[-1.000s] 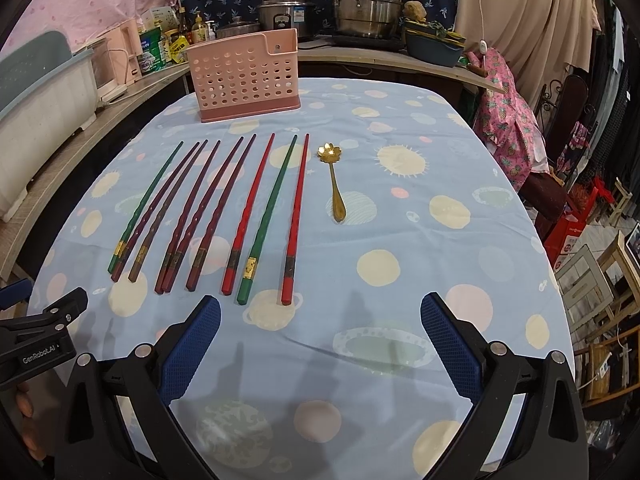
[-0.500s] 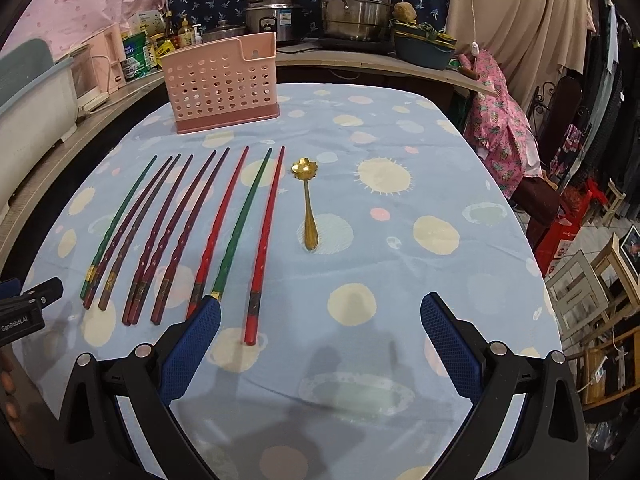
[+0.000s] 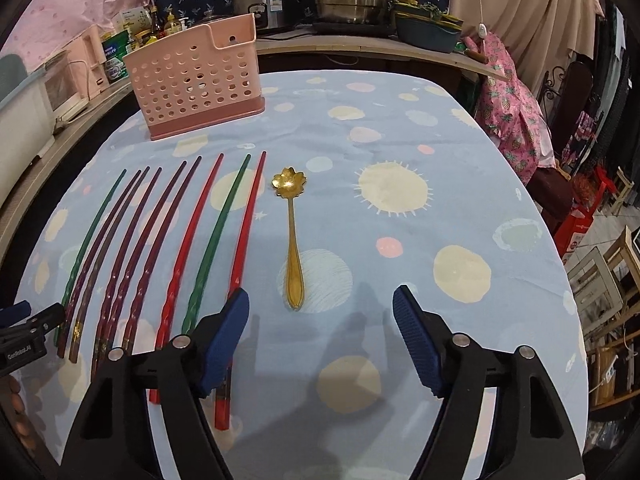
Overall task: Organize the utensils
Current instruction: 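Grasp the green chopstick with the left tool while the right tool grasps the gold spoon, then lift the green chopstick and gold spoon toward the pink basket with both tools, then lower the chopstick and spoon into the pink basket and open both tools, then grasp a dark red chopstick with the left tool while the right tool grasps a red chopstick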
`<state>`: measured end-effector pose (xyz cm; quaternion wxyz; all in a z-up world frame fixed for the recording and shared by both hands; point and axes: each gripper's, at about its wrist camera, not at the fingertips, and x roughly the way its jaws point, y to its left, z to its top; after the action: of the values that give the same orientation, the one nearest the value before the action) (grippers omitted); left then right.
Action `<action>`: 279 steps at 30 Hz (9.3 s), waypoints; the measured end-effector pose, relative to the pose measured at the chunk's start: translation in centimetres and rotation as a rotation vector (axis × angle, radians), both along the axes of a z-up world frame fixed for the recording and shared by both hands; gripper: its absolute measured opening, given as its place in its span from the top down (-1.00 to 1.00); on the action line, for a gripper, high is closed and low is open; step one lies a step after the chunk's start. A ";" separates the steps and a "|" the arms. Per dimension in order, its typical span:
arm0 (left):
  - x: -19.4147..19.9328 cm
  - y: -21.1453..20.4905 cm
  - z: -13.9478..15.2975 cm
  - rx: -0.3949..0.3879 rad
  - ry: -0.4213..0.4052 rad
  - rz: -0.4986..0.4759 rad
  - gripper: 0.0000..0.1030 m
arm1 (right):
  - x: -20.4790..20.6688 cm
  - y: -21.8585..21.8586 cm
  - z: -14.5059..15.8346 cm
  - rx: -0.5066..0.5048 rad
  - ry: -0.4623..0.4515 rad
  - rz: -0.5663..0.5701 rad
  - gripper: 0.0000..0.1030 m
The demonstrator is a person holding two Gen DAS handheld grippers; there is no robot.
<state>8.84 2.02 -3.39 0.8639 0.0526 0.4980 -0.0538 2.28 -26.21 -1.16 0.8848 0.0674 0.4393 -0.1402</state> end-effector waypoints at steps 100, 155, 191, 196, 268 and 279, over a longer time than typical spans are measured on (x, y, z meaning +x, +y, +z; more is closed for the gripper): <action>-0.6 -0.7 3.7 -0.123 0.019 -0.068 0.86 | 0.4 0.0 -0.4 0.046 0.017 0.145 0.79; 18.5 -7.6 30.1 -0.240 -0.519 -0.075 0.87 | 21.2 -4.0 18.2 0.140 -0.354 0.210 0.96; 24.0 -9.9 23.2 -0.204 -0.390 -0.082 0.87 | 26.6 -3.1 11.2 0.165 -0.202 0.219 0.96; 24.0 -9.9 23.1 -0.203 -0.391 -0.083 0.86 | 26.6 -3.1 11.2 0.165 -0.204 0.219 0.96; -2.6 -0.8 2.0 -0.074 -0.108 -0.054 -0.20 | -3.5 4.6 -1.7 0.072 0.019 0.184 0.40; -3.1 -1.5 0.9 -0.066 -0.083 -0.080 -0.19 | -3.9 4.3 -1.8 0.042 0.014 0.178 0.75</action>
<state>5.78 0.56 -2.50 0.8822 0.0460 0.4573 -0.1024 -1.57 -21.96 -2.96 0.8889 0.0454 0.4528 -0.0522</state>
